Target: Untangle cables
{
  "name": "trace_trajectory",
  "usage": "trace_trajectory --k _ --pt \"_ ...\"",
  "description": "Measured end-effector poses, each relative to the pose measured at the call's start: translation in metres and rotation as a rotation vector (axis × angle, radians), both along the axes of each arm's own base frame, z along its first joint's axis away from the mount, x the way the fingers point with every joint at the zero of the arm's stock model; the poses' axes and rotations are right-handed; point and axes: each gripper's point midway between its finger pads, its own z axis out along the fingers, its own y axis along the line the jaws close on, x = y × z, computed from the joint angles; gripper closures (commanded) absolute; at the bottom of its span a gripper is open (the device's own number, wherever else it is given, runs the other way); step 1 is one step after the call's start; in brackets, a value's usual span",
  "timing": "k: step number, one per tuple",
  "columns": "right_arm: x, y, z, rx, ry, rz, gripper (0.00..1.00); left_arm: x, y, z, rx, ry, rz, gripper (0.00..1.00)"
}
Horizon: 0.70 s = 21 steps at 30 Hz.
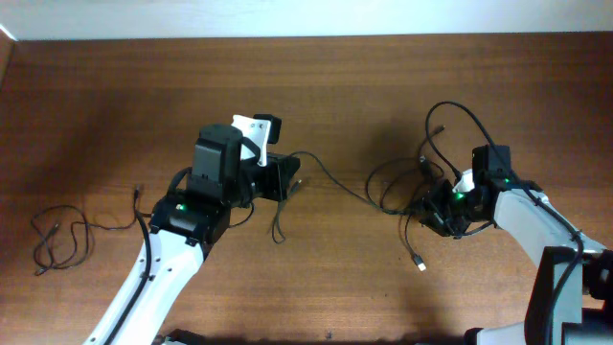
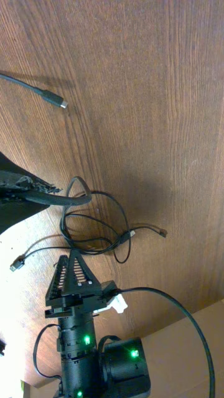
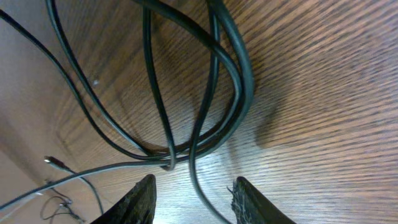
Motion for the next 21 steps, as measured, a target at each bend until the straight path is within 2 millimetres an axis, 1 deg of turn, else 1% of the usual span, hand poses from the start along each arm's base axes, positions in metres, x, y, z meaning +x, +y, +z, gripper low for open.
trace_trajectory --k 2,4,5,6,7,10,11,12,13,14,15,16,17,18,19,20,21 --pt "0.002 0.0 0.001 0.007 0.002 -0.016 0.61 0.0 0.0 0.0 0.0 0.0 0.0 1.0" --pt "0.003 0.0 -0.001 0.01 0.007 -0.026 0.68 0.0 0.0 0.0 0.0 0.0 0.0 1.0" --pt "0.003 0.001 -0.008 0.015 0.024 -0.028 0.84 0.0 0.0 0.0 0.0 0.001 0.0 1.0" --pt "0.001 0.002 -0.016 0.022 0.051 -0.03 0.96 0.0 0.0 0.0 0.0 0.001 0.0 1.0" --pt "-0.001 0.007 -0.022 0.059 0.076 -0.022 0.96 -0.001 0.0 -0.001 0.001 0.004 0.0 1.0" --pt "-0.003 0.011 -0.024 0.095 0.095 -0.018 0.96 -0.001 0.0 -0.001 0.002 0.005 0.0 1.0" --pt "-0.006 0.012 -0.023 0.101 0.097 0.0 0.96 0.0 0.001 -0.001 0.004 0.005 0.002 1.0" --pt "-0.015 0.011 -0.022 0.106 0.117 0.021 0.96 0.0 0.002 -0.002 0.009 0.004 0.009 1.0" --pt "-0.024 0.008 -0.01 0.115 0.107 0.056 0.96 0.001 0.004 -0.003 0.018 0.004 0.02 1.0" --pt "-0.023 0.001 0.006 0.114 0.065 0.065 0.96 0.008 0.014 -0.007 0.064 -0.006 0.079 1.0" --pt "-0.02 -0.011 0.024 0.094 0.013 0.069 0.96 0.015 0.025 -0.008 0.099 -0.02 0.135 1.0" --pt "-0.013 -0.033 0.044 0.048 -0.058 0.032 0.96 0.024 0.037 -0.005 0.115 -0.049 0.188 1.0" --pt "-0.004 -0.067 0.068 -0.04 -0.154 -0.033 0.96 0.041 0.059 0.005 0.124 -0.101 0.278 1.0" --pt "-0.003 -0.092 0.079 -0.103 -0.192 -0.086 0.96 0.056 0.086 0.015 0.128 -0.146 0.369 1.0" --pt "-0.012 -0.116 0.081 -0.144 -0.175 -0.159 0.96 0.068 0.11 0.029 0.118 -0.193 0.437 1.0" --pt "-0.021 -0.137 0.078 -0.16 -0.148 -0.23 0.96 0.082 0.143 0.057 0.087 -0.273 0.517 1.0" --pt "-0.031 -0.158 0.074 -0.187 -0.119 -0.295 0.96 0.089 0.166 0.082 0.062 -0.339 0.559 1.0"
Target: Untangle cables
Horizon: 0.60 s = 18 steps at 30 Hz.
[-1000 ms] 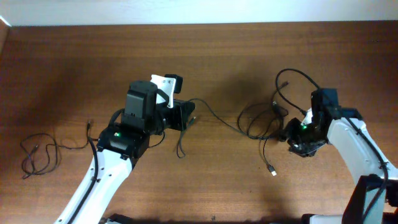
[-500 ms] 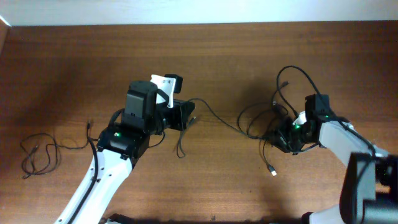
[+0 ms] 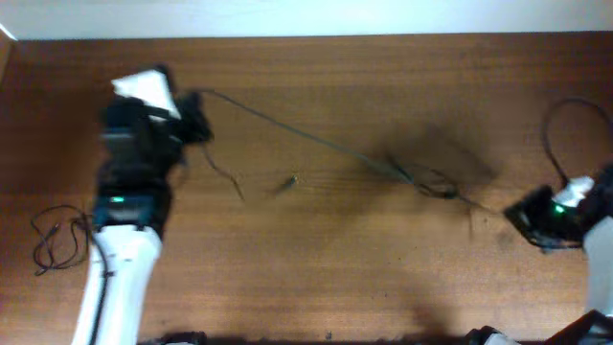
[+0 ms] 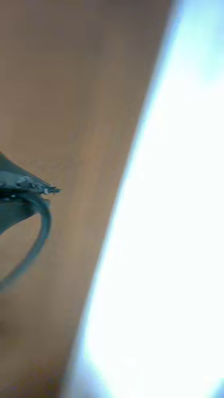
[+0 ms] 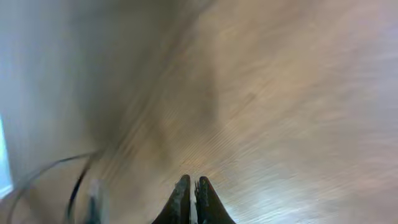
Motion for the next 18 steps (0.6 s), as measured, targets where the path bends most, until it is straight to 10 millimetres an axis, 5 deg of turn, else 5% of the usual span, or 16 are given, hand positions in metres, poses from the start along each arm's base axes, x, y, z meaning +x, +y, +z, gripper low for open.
trace_trajectory --k 2,5,7,9,10,14,18 --pt "-0.019 -0.038 -0.009 -0.051 0.058 -0.124 0.96 0.006 0.055 0.064 -0.021 -0.183 0.114 1.0" --pt "-0.039 -0.057 -0.017 -0.079 0.14 -0.223 0.96 -0.011 0.114 0.128 -0.081 -0.371 0.26 1.0" --pt "-0.045 -0.059 -0.019 -0.086 0.172 -0.245 0.96 -0.021 0.14 0.14 -0.183 -0.413 0.324 1.0" --pt "-0.043 -0.056 -0.019 -0.082 0.173 -0.234 0.96 -0.022 0.138 0.141 -0.269 -0.408 0.284 1.0" --pt "-0.04 -0.051 -0.019 -0.081 0.166 -0.207 0.96 -0.021 0.126 0.144 -0.29 -0.409 0.223 1.0" --pt "-0.018 -0.02 -0.018 -0.109 0.132 -0.034 0.96 -0.028 0.007 0.19 -0.315 -0.548 -0.263 1.0" --pt "-0.001 0.01 -0.017 -0.141 0.101 0.129 0.95 -0.103 -0.117 0.251 -0.306 -0.813 -0.749 1.0"
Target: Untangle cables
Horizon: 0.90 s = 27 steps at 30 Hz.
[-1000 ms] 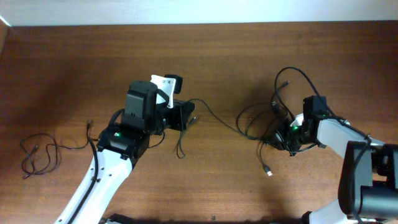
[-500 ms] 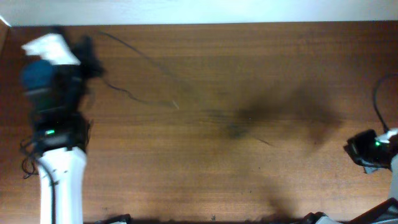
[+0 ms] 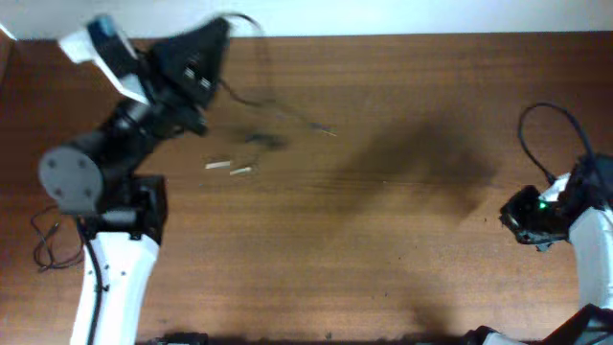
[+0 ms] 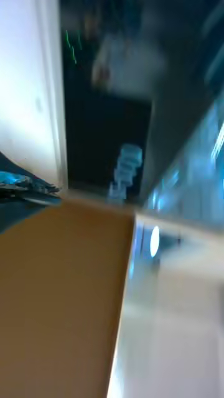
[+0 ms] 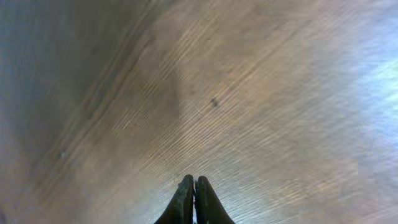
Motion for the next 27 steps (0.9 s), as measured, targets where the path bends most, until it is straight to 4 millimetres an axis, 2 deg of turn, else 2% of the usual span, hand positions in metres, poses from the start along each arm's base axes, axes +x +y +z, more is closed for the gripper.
trace_trajectory --k 2,3,4,5,6,8,10,11,13,15,17,19,20,21,24,27 --pt "0.002 0.01 0.0 -0.002 -0.002 0.054 0.94 -0.006 -0.023 -0.009 0.025 0.057 -0.069 1.0" --pt "0.002 0.014 0.0 0.0 0.0 0.071 0.93 0.002 -0.035 -0.028 0.055 0.158 -0.086 1.0" --pt "0.001 0.016 0.0 0.006 0.005 0.08 0.92 0.016 -0.037 -0.047 0.065 0.262 -0.065 1.0" --pt "-0.001 0.019 -0.001 0.01 0.014 0.09 0.89 0.033 -0.033 -0.073 0.071 0.4 -0.01 1.0" --pt "-0.001 0.021 -0.001 0.012 0.012 0.102 0.87 0.055 -0.022 -0.119 0.083 0.611 0.1 1.0" --pt "-0.001 0.023 -0.001 0.019 0.009 0.115 0.84 0.07 0.001 -0.184 0.116 0.877 0.276 1.0" --pt "-0.001 0.027 0.0 0.037 0.006 0.128 0.76 0.074 0.032 -0.24 0.164 1.072 0.483 0.74" --pt "-0.001 0.031 0.001 0.046 -0.002 0.15 0.76 0.075 0.045 -0.257 0.182 1.128 0.567 0.54" --pt "0.001 0.041 0.001 0.054 -0.007 0.188 0.75 0.077 0.055 -0.27 0.208 1.154 0.632 0.01" --pt "0.004 0.058 0.002 0.06 -0.009 0.254 0.72 0.078 0.058 -0.288 0.239 1.208 0.655 0.01" --pt "0.005 0.068 0.001 0.051 -0.007 0.296 0.52 0.074 0.045 -0.312 0.278 1.295 0.573 0.01" --pt "0.004 0.065 -0.001 0.021 0.007 0.29 0.43 0.066 0.031 -0.33 0.313 1.373 0.489 0.01" --pt "0.004 0.061 -0.002 0.0 0.016 0.283 0.4 0.054 0.019 -0.345 0.352 1.44 0.432 0.01" --pt "0.003 0.058 -0.003 -0.014 0.023 0.276 0.37 0.047 0.01 -0.35 0.361 1.478 0.395 0.01" --pt "0.002 0.056 -0.004 -0.024 0.033 0.27 0.3 0.005 -0.023 -0.382 0.407 1.721 0.324 0.01" --pt "0.001 0.055 -0.004 -0.03 0.042 0.263 0.29 -0.017 -0.06 -0.401 0.375 1.888 0.294 0.01"
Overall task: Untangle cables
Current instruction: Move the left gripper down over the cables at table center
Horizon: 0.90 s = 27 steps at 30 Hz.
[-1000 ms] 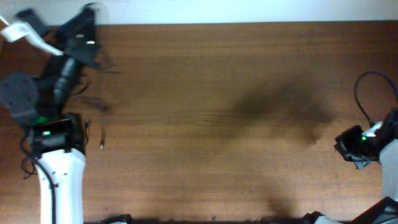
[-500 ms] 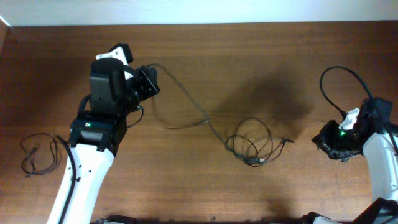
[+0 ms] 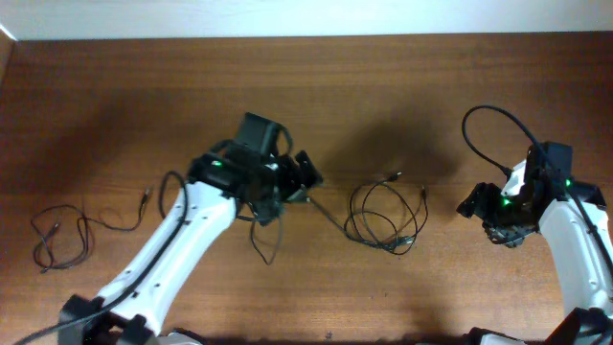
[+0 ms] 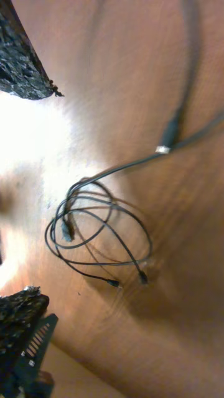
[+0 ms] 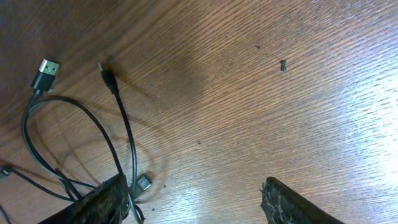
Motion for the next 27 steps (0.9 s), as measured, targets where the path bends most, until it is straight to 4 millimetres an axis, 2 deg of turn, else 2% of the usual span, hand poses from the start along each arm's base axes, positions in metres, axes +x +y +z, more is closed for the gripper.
trace_trajectory --k 2,4,6,8,10,12,13,14,16,17,19,21,23,24,26,27 --pt "-0.001 0.0 0.0 0.0 0.003 -0.001 0.29 -0.015 -0.023 -0.015 -0.011 0.113 0.046 0.01" --pt "-0.001 0.0 0.0 0.001 0.005 0.0 0.28 -0.024 -0.033 -0.029 0.012 0.172 0.067 0.01" --pt "-0.002 0.001 0.0 0.002 0.01 0.0 0.28 -0.026 -0.025 -0.046 0.13 0.146 0.006 0.01" --pt "-0.003 0.001 -0.001 0.003 0.013 -0.001 0.28 -0.052 0.03 -0.063 0.436 0.181 -0.116 0.01" --pt "-0.003 0.001 -0.001 0.004 0.013 -0.004 0.28 -0.071 0.079 -0.061 0.667 0.247 -0.143 0.01" --pt "-0.003 0.001 -0.001 0.005 0.013 -0.01 0.28 -0.068 0.114 -0.047 0.817 0.254 -0.133 0.01" --pt "-0.002 0.001 -0.001 0.004 0.011 -0.01 0.27 -0.059 0.118 -0.039 0.828 0.232 -0.115 0.01" --pt "-0.002 0.0 0.0 0.004 0.01 -0.011 0.27 -0.044 0.115 -0.029 0.805 0.186 -0.085 0.01" --pt "-0.002 0.001 -0.001 0.005 0.012 -0.011 0.27 0.001 0.092 0.007 0.685 0.028 -0.031 0.01" --pt "-0.002 0.001 -0.001 0.005 0.011 -0.011 0.27 0.012 0.085 0.021 0.654 -0.017 -0.025 0.01" --pt "-0.002 0.001 -0.001 0.005 0.012 -0.011 0.26 0.038 0.07 0.063 0.581 -0.145 0.001 0.01" --pt "-0.002 0.001 -0.001 0.005 0.012 -0.011 0.23 0.063 0.044 0.112 0.436 -0.293 0.024 0.01" --pt "-0.001 0.0 -0.001 0.004 0.006 -0.012 0.23 0.072 0.01 0.139 0.251 -0.363 -0.019 0.07" --pt "-0.001 0.0 -0.001 0.003 0.006 -0.012 0.23 0.063 -0.011 0.143 0.167 -0.351 -0.08 0.14" --pt "-0.001 0.0 -0.001 0.003 0.007 -0.012 0.23 0.045 -0.04 0.132 0.115 -0.292 -0.158 0.26" --pt "-0.001 0.0 -0.001 0.003 0.007 -0.011 0.22 0.034 -0.06 0.116 0.098 -0.218 -0.175 0.26"
